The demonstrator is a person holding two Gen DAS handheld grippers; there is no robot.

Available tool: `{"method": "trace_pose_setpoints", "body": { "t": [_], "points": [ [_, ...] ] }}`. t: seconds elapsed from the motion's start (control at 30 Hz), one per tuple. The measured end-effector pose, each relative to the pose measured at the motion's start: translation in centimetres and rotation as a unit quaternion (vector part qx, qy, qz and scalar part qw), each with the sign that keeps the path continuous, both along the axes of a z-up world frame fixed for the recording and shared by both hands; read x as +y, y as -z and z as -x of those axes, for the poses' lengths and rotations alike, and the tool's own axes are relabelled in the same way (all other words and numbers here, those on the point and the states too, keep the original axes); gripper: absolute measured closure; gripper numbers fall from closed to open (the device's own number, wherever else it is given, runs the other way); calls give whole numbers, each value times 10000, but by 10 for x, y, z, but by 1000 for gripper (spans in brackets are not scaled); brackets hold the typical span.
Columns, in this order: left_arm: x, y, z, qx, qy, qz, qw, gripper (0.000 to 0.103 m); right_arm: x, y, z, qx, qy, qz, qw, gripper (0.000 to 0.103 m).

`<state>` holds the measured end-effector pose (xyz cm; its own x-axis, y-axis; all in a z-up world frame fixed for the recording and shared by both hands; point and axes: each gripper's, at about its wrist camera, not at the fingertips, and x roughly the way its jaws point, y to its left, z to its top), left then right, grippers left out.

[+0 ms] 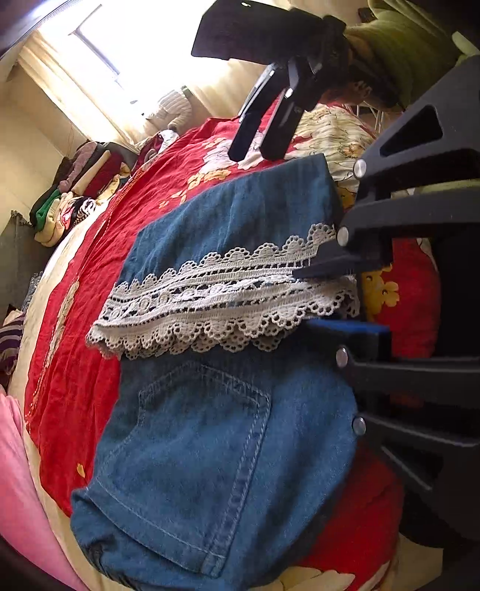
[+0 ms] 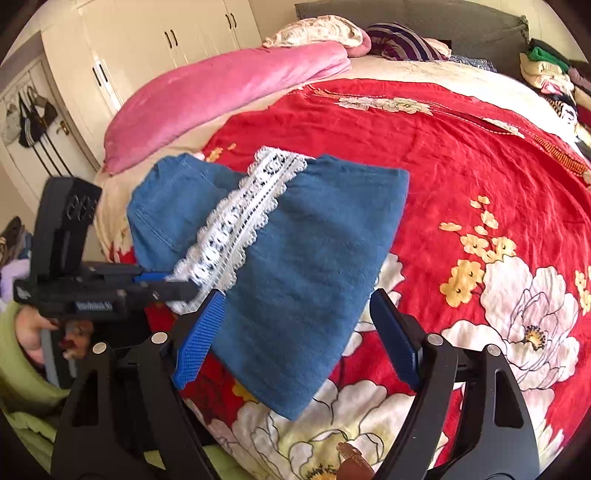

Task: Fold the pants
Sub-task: 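Lay the folded leg down and open the left tool, smoothing the fold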

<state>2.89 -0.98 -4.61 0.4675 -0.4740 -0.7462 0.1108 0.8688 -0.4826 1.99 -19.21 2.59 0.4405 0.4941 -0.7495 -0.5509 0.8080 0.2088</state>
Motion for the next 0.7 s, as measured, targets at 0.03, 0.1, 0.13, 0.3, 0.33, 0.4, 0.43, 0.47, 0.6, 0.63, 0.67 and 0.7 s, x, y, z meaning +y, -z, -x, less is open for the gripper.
{"method": "trace_pose_setpoints", "body": {
  "t": [0.03,0.1,0.13,0.3,0.33,0.4,0.43,0.47,0.6,0.63,0.67,0.7],
  "points": [
    [3,-2,1,-10,-5,16,10000,87,1,0,2,-55,-28,41,10000,29],
    [12,-6,7,-64,-59,-94,9999,87,7,-2,8,-183,-156,97,9997,29],
    [16,-6,10,-54,-63,-95,9999,87,10,-3,11,-233,-229,114,9994,29],
    [12,-1,10,34,-51,-220,9997,81,33,6,20,-326,-585,426,9968,53],
    [11,-2,10,25,-48,-226,9997,81,36,12,20,-252,-618,549,9963,56],
    [11,-2,9,26,-32,-233,9997,76,36,24,19,-141,-577,937,9938,58],
    [11,-2,9,30,-26,-223,9997,75,35,31,18,-52,-538,1148,9919,59],
    [11,0,9,32,-1,-226,9997,72,31,38,16,45,-473,1248,9910,60],
    [7,0,9,9,35,-337,9994,71,24,42,16,136,-380,1076,9934,60],
    [8,0,9,10,38,-328,9995,71,24,42,16,143,-380,1081,9933,60],
    [7,-1,10,8,32,-334,9994,71,24,43,16,147,-382,1083,9933,60],
    [6,-2,10,1,28,-331,9994,71,25,43,16,109,-346,1121,9930,60]
  ]
}}
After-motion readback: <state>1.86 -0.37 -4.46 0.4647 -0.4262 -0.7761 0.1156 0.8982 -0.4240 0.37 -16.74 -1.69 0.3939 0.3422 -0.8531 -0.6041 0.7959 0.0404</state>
